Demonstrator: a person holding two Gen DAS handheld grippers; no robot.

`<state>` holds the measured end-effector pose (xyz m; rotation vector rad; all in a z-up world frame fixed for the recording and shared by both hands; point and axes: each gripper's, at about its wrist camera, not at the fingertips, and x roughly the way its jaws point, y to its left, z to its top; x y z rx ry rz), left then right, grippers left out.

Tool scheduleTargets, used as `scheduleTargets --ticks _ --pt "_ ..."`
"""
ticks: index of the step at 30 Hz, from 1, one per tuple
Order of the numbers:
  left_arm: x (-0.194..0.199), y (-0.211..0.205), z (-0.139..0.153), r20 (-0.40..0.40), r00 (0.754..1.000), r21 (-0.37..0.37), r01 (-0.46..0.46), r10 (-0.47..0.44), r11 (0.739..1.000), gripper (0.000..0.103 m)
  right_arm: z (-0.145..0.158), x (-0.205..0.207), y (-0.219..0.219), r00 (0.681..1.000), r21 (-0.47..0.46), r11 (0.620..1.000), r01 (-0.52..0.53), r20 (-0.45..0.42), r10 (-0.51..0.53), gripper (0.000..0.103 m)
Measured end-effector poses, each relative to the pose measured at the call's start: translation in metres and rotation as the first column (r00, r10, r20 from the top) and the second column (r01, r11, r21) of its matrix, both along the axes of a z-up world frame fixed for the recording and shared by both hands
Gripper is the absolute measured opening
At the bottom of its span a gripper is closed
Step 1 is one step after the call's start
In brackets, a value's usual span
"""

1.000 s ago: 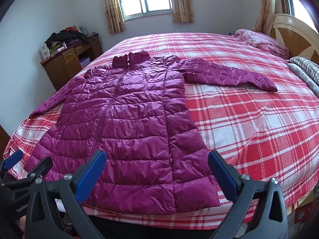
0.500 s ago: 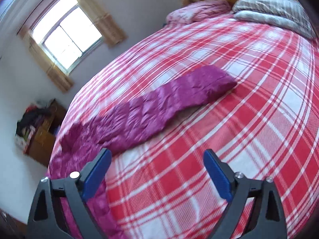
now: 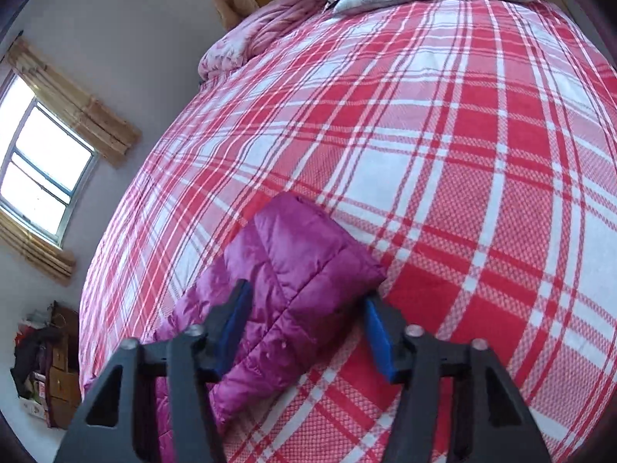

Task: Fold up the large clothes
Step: 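Grasp the jacket sleeve cuff with the right tool and lift it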

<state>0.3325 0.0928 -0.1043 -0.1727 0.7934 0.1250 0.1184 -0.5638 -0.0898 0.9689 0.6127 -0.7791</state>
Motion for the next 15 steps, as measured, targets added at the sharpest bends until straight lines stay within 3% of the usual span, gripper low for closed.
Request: scheduleTargets --ticks 2,8,12,15 --pt "-0.001 -0.006 -0.007 -0.025 1.0 0.007 0.008 -0.008 1.0 0.102 -0.006 0.004 0.0 1.0 -0.004 1.0 -0.028 -0.012 0.028 0.015" --pt "-0.009 -0.024 -0.001 0.035 0.998 0.114 0.057 -0.061 0.992 0.102 0.021 0.008 0.01 0.997 -0.144 0.987 -0.076 -0.026 0.073 0.012" --pt "-0.007 -0.025 0.0 0.036 0.995 0.09 0.092 -0.096 0.992 0.102 0.075 0.021 0.051 0.982 -0.32 0.93 -0.183 -0.011 0.19 0.012" --pt "-0.009 -0.02 0.005 0.062 0.995 0.061 0.08 -0.084 0.995 0.102 0.113 0.038 0.096 0.946 -0.404 0.865 -0.297 -0.002 0.324 0.012"
